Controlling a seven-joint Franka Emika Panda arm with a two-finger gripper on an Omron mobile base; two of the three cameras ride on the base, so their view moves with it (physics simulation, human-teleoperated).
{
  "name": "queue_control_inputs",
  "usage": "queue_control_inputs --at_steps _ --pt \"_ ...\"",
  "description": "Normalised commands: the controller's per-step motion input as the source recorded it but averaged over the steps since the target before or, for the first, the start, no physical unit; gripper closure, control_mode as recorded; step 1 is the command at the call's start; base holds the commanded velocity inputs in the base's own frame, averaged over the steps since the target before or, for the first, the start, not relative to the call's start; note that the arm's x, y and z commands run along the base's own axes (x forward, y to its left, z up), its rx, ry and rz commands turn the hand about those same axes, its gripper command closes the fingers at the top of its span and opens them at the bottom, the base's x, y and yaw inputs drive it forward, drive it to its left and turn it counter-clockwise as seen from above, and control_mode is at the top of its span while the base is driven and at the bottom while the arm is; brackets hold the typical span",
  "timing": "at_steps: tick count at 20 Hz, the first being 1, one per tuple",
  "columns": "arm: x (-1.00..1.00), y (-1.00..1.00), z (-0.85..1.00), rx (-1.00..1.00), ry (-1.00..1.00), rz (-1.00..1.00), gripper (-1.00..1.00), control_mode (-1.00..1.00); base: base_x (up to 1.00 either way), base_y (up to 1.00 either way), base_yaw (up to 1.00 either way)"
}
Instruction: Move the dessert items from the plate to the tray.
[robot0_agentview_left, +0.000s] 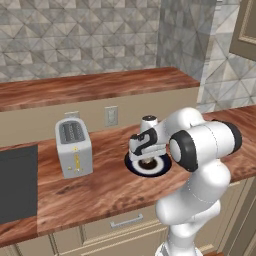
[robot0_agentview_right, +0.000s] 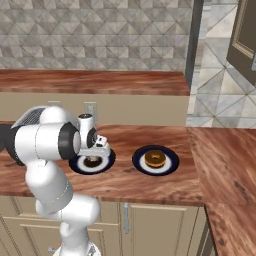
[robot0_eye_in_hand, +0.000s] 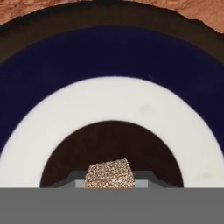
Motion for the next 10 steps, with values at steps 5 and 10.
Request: queue_control_inputs --at_steps 5,10 --pt "-0.03 0.00 0.65 0.00 0.00 0.00 1.00 -1.00 0.00 0.00 0.00" --pt "-0.57 0.00 0.83 0.01 0.09 0.00 1.00 -1.00 0.00 0.00 0.00"
